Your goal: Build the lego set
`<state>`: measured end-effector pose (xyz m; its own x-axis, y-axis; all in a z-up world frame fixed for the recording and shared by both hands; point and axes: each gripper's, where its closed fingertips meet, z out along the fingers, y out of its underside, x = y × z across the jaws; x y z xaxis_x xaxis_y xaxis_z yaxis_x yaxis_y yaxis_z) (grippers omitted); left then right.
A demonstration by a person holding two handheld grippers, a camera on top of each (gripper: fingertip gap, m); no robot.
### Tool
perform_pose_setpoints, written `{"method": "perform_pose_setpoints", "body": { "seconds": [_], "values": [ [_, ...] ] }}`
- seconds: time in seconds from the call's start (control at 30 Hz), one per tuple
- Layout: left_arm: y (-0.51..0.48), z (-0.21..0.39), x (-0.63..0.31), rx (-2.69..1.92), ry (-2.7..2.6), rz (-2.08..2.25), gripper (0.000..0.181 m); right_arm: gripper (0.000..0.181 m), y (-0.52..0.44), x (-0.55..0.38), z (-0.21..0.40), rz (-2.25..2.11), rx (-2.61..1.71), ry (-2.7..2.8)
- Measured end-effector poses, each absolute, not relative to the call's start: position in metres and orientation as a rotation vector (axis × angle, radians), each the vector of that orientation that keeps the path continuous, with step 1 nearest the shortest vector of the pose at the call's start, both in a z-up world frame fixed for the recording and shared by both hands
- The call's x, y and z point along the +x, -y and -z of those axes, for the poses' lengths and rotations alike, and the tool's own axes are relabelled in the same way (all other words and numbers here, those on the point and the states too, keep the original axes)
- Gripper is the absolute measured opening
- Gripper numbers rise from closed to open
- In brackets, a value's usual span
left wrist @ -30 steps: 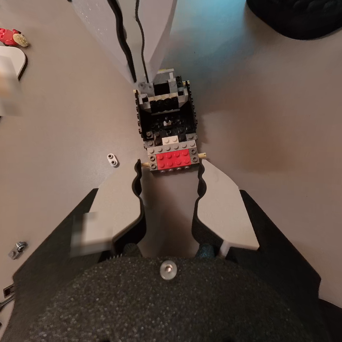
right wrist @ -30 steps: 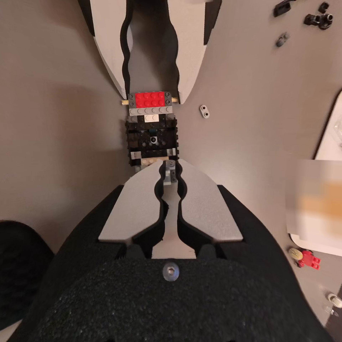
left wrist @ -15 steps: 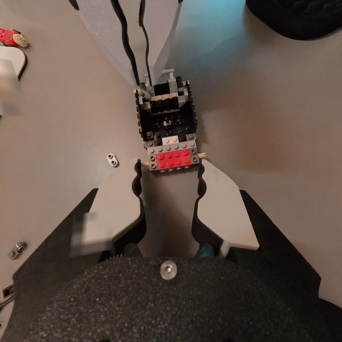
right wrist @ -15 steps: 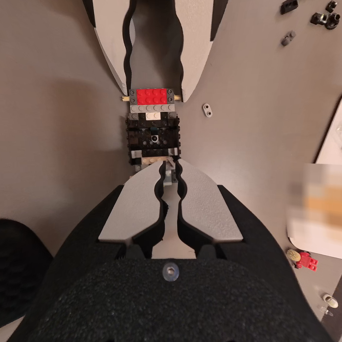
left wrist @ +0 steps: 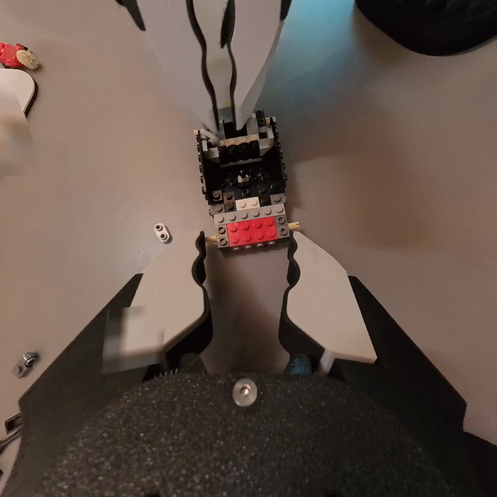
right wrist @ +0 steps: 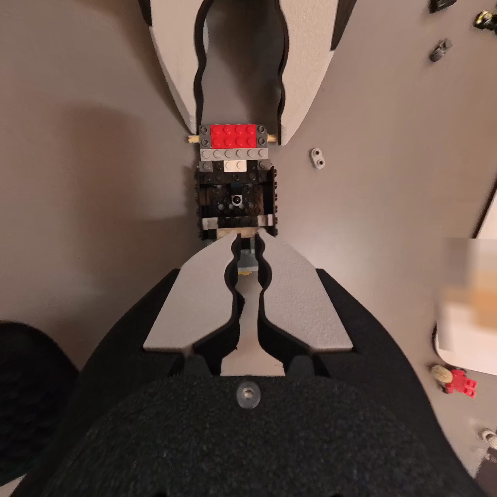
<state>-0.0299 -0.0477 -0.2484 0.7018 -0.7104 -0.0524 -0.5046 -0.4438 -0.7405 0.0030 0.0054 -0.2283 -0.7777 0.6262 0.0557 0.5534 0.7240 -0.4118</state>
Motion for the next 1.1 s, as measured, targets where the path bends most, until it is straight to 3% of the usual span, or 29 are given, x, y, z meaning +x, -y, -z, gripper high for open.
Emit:
{"method": "perform_pose_setpoints", "body": {
  "seconds": [0.2,0.47,0.67,0.87,1.1],
  "values": [
    [0.048,0.248,-0.030,-2.139,-0.922,0.343,0.058,0.010,-0.007,0.005,0.222,-0.631,-1.017,2.682],
    [0.048,0.248,-0.030,-2.139,-0.922,0.342,0.058,0.026,-0.013,-0.007,0.231,-0.685,-1.541,2.469],
    [0.048,0.248,-0.030,-2.140,-0.924,0.339,0.058,0.016,-0.015,-0.007,0.237,-0.746,-1.719,2.398],
    [0.048,0.248,-0.030,-2.138,-0.931,0.336,0.058,0.015,-0.012,-0.006,0.230,-0.867,-1.652,2.364],
    [0.049,0.247,-0.033,-2.129,-0.919,0.384,0.058,0.015,0.007,-0.008,0.212,-0.942,-1.091,2.291]
  ]
}}
